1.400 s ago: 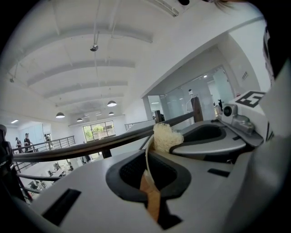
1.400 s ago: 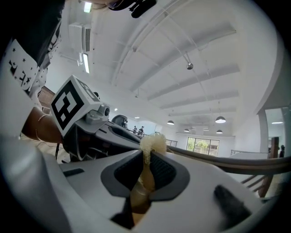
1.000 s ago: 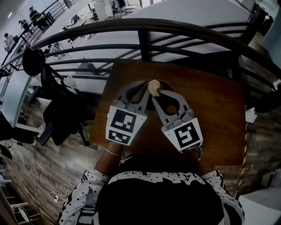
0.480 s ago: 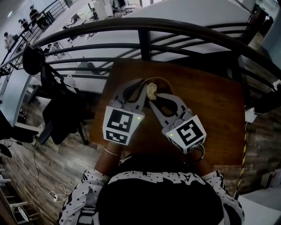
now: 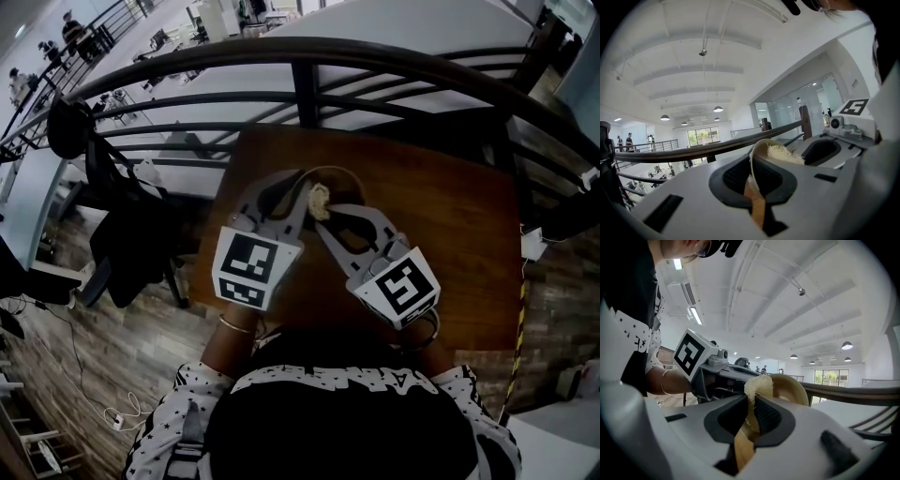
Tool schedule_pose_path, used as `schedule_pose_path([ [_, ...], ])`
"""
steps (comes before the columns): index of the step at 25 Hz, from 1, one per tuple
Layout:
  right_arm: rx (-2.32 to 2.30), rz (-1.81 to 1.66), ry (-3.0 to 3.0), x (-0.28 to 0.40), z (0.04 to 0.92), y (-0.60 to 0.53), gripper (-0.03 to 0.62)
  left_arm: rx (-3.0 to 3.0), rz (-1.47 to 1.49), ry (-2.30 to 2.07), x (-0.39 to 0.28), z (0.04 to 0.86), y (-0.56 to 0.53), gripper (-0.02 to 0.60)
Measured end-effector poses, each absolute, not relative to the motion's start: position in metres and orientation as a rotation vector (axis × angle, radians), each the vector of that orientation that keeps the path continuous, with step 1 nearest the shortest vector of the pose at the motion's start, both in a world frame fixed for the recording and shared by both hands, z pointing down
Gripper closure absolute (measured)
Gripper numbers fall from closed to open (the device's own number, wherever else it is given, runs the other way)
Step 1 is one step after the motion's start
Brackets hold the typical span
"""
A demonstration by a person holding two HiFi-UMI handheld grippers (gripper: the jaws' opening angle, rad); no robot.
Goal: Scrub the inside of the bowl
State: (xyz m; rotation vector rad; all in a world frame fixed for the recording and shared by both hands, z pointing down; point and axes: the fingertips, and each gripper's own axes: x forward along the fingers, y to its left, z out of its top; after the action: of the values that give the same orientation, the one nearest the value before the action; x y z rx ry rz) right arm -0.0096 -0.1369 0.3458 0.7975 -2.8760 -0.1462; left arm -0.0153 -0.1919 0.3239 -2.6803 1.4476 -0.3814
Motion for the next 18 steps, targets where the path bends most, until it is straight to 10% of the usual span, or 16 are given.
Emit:
schedule_pose_path([
  [18,0.781,-0.394,-2.64,0.001,0.36,-0.135,0.537,-2.672,-0.394,1.458,-0.025,0.324,-0.193,0.558],
])
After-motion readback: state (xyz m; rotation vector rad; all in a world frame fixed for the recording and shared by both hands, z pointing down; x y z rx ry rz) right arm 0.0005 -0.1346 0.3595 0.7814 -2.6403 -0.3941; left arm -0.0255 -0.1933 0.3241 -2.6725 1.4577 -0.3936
